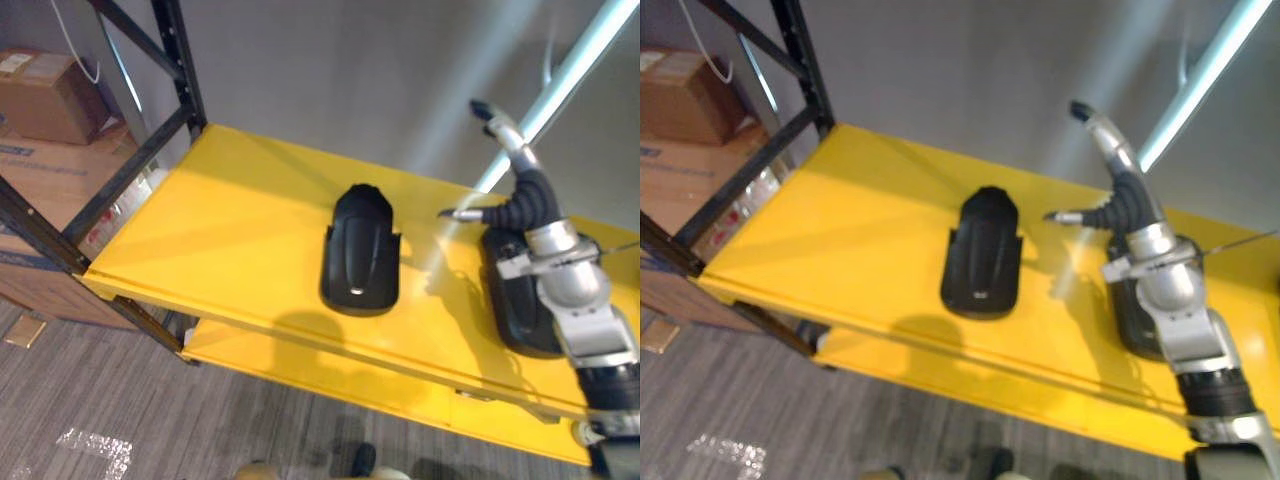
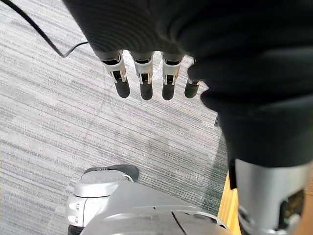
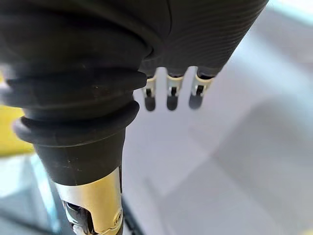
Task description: Walk over and take plastic housings, then place them on the shelf
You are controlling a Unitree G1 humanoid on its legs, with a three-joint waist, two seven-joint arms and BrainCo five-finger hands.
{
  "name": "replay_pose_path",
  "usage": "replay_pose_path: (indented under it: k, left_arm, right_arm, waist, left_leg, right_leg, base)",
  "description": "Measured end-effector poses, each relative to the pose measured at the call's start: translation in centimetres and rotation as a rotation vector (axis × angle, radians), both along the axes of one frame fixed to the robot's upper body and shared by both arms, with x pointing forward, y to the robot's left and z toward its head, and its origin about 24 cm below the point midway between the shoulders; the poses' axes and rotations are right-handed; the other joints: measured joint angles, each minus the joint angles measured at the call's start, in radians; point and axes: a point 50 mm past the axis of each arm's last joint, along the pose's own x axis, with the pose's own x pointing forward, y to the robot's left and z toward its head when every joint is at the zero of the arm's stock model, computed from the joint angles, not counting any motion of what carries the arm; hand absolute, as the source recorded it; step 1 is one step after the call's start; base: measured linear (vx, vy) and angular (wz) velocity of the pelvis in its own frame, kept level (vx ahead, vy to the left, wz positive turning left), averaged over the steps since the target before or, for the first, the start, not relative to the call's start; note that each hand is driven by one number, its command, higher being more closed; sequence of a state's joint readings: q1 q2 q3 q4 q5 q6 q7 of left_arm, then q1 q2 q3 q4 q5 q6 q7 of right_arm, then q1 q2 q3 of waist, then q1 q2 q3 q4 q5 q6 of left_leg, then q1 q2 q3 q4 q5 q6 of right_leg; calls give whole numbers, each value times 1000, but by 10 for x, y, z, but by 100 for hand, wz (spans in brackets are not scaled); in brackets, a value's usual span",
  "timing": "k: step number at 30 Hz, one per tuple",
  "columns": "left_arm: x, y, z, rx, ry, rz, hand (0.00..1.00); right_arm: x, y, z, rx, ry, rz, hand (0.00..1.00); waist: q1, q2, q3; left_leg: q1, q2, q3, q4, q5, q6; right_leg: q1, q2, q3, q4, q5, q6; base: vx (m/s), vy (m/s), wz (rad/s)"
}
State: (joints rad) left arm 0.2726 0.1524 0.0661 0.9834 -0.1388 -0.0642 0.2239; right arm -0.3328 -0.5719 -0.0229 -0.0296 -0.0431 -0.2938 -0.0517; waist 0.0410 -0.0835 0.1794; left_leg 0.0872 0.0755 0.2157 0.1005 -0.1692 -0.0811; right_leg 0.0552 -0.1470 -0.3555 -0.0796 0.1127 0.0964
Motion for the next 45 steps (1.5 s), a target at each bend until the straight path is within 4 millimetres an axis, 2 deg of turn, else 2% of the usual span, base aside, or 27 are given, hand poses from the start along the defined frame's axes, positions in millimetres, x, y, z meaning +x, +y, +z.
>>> replay_pose_path:
  k: [3,7,10,11,12,15,17,19,22,23,27,30,33,39,45]
  left_arm:
    - [1,-2,0,1,-13,3,0]
    - [3,-2,0,-3,-24,-1,0]
    - [2,-3,0,-4,-20,2,0]
    - [2,-4,0,-6,-21,2,0]
    - [3,-4,0,-8,-25,2,0]
    - [3,-6,-1,-9,-27,4,0]
    - [4,-6,-1,-4,-29,11,0]
    - [2,-7,-1,-5,-24,17,0]
    - [1,-7,-1,0,-18,20,0]
    - [1,-6,-1,4,-16,21,0]
    - [-5,-6,-3,13,5,28,0]
    - [-8,-5,-3,14,18,27,0]
    - [-6,-4,-2,20,2,12,0]
    - [2,-6,-1,22,-26,-46,0]
    - [14,-11,-1,18,-49,-119,0]
  right_arm:
    - [2,3,-11,134,78,40,0]
    - [5,12,-21,217,202,177,0]
    - [3,39,-35,367,328,386,0]
    - [1,55,-44,395,380,469,0]
    - [-2,75,-50,392,421,549,0]
    - [-11,114,-59,386,481,695,0]
    - [-16,132,-61,374,489,746,0]
    - [-22,143,-60,302,477,739,0]
    - [-25,144,-57,181,410,626,0]
    - [-29,139,-59,151,387,570,100]
    - [-54,115,-68,190,354,476,100]
    - [-73,108,-79,196,378,495,100]
    - [-88,110,-92,167,441,597,100]
    - [-110,122,-105,45,506,795,100]
    - [-115,125,-109,35,548,862,100]
  waist:
    - [-3,16,0]
    - [-3,20,-2]
    - [-2,21,-1]
    - [-1,24,-3]
    - [-1,24,-3]
    - [5,25,-4]
    - [10,26,-4]
    - [12,26,-4]
    - [10,26,-4]
    - [8,25,-4]
    - [-1,27,-7]
    - [-21,29,-11]
    - [-34,30,-11]
    - [-32,38,-17]
    - [-30,44,-18]
  left_leg:
    - [1,0,0,-1,0,0]
    - [3,1,0,-1,0,0]
    - [17,1,3,-5,0,0]
    - [19,1,4,-6,0,0]
    - [19,1,4,-6,0,0]
    - [17,3,2,-4,0,1]
    - [17,3,-1,-4,2,4]
    - [15,3,-4,-4,3,5]
    - [15,3,-4,-5,3,5]
    - [14,3,-2,-6,3,5]
    - [18,3,13,-18,3,5]
    - [21,4,39,-22,3,5]
    - [26,7,47,-23,2,4]
    - [19,11,44,-22,1,2]
    - [16,13,44,-22,1,2]
  right_leg:
    - [0,0,1,0,0,0]
    - [2,1,1,0,0,0]
    - [13,2,3,0,0,0]
    - [18,2,3,0,0,0]
    - [17,2,3,0,0,0]
    - [19,2,3,0,0,0]
    - [20,2,1,0,0,0]
    - [21,1,0,0,0,0]
    - [21,1,1,0,0,-1]
    - [19,2,3,0,-1,-1]
    - [9,6,17,0,-1,-2]
    - [-4,9,38,0,-1,-2]
    - [-7,12,52,0,-1,-1]
    - [-13,12,52,0,-1,-1]
    - [-16,13,52,0,0,0]
  base:
    - [0,0,0]
    - [0,0,0]
    - [-3,2,-1]
    - [0,0,0]
    - [-34,13,0]
    - [-14,0,1]
    - [-34,0,5]
    - [-23,7,5]
    - [0,0,0]
    - [0,0,0]
    - [-3,2,-9]
    - [4,7,-21]
    - [-7,1,-13]
    - [-15,-1,0]
    - [0,0,0]
